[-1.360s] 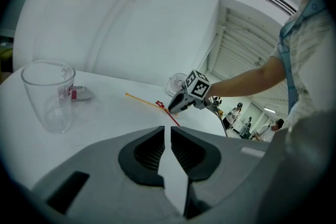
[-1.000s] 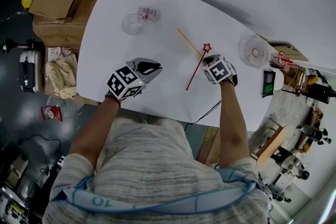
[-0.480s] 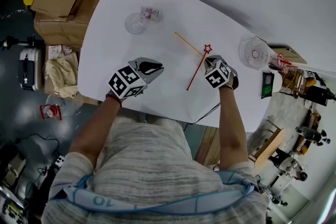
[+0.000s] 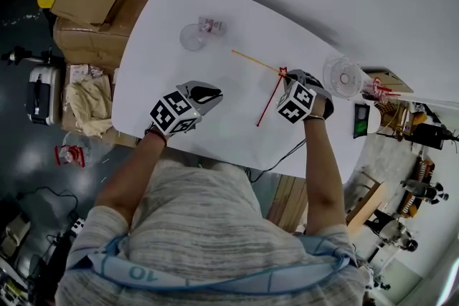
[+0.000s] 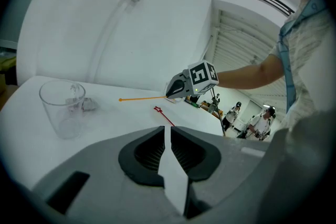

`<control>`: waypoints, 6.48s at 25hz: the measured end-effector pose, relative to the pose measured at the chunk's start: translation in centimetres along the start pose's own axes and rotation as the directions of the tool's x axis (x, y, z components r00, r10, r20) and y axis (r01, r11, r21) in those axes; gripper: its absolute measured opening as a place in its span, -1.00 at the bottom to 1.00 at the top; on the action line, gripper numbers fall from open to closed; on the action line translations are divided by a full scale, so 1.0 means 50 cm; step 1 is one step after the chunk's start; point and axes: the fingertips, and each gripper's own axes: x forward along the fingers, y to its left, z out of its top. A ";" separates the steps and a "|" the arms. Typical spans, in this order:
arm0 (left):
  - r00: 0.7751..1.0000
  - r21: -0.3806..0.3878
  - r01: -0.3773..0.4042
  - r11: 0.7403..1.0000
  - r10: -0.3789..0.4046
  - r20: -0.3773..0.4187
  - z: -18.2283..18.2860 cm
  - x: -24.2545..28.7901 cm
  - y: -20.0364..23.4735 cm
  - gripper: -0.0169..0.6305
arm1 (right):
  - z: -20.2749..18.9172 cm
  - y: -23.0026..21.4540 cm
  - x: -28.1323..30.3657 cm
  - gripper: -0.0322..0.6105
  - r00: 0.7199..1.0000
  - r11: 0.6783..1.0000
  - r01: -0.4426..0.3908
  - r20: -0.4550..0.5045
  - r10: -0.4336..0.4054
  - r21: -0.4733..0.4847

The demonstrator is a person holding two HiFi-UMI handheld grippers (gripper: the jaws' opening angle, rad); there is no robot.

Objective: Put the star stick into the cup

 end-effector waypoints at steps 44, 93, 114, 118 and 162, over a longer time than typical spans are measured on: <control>0.987 -0.060 -0.135 0.989 0.140 0.082 -0.053 -0.208 0.046 -0.83 | 0.414 -0.187 -0.059 -0.84 0.900 0.596 0.213 -0.082 -0.428 -0.774; 0.974 0.022 -0.130 0.991 0.124 0.192 0.111 -0.197 0.027 -0.83 | 0.150 -0.120 -0.263 -0.83 0.842 0.697 0.017 0.366 -0.397 0.717; 0.992 0.014 -0.078 0.997 0.076 0.097 0.103 -0.086 0.038 -0.83 | -0.090 0.042 0.003 -0.83 0.913 0.054 -0.366 0.370 -0.171 0.929; 0.993 0.005 -0.084 0.996 0.084 0.086 0.097 -0.079 0.043 -0.83 | -0.088 0.061 0.053 -0.77 0.921 0.013 -0.373 0.372 -0.114 0.928; 0.987 -0.043 -0.125 0.991 0.129 0.092 0.032 -0.130 0.034 -0.83 | -0.024 0.026 0.079 -0.84 0.945 0.116 -0.301 0.312 -0.101 0.947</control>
